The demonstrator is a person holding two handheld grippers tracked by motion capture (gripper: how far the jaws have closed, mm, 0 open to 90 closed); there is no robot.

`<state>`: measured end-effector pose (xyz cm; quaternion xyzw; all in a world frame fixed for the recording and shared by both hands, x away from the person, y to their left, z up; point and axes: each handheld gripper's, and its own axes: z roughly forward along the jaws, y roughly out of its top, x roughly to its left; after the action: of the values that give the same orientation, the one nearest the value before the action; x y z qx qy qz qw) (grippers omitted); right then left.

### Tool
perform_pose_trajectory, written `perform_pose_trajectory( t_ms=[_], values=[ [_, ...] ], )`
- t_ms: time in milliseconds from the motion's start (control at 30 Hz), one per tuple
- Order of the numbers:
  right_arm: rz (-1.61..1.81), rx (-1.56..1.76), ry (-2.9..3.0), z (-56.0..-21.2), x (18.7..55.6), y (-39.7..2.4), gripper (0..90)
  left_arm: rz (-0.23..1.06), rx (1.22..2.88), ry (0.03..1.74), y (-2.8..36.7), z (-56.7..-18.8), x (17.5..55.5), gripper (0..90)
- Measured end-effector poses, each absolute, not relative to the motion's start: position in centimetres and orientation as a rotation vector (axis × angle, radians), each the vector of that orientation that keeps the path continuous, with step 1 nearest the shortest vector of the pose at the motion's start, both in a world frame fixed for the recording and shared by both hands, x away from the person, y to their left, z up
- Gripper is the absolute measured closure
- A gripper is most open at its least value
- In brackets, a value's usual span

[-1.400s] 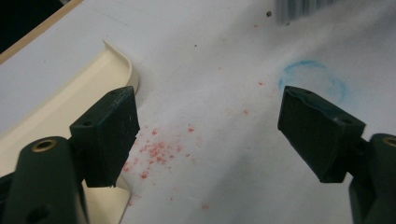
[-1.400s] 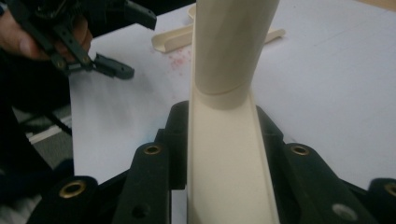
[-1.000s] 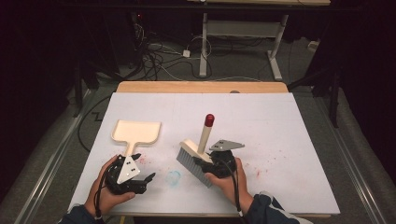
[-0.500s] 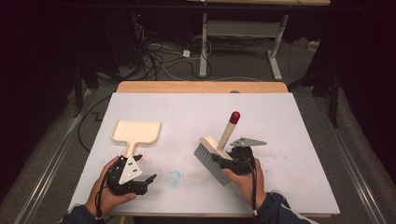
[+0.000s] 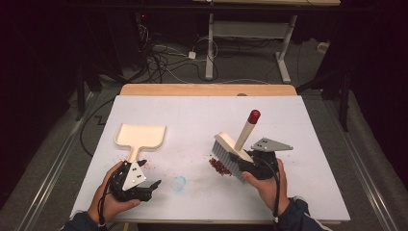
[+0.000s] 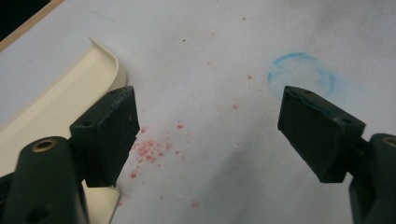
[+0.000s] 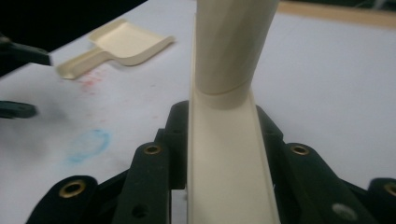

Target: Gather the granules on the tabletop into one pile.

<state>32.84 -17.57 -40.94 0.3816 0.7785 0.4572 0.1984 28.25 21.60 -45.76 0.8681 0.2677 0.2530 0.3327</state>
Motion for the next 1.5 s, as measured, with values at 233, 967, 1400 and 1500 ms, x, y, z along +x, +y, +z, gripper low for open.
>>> perform_pose_trajectory(
  t_ms=[233,967,1400,1500],
  values=[
    [1.081,1.017,2.072,-41.2,33.3,-19.2,67.1,0.667,2.268,0.694,21.5,-45.7,28.2,19.7],
    [0.877,0.878,2.157,-44.7,33.6,-13.5,66.9,0.667,2.273,0.692,21.4,-45.8,28.3,19.7],
    [0.953,0.873,2.131,-43.6,33.4,-12.0,67.2,0.664,2.273,0.693,21.2,-45.9,28.3,19.7],
    [0.965,0.877,2.112,-43.3,33.7,-12.5,67.2,0.663,2.274,0.692,21.2,-45.9,28.3,19.7]
  ],
)
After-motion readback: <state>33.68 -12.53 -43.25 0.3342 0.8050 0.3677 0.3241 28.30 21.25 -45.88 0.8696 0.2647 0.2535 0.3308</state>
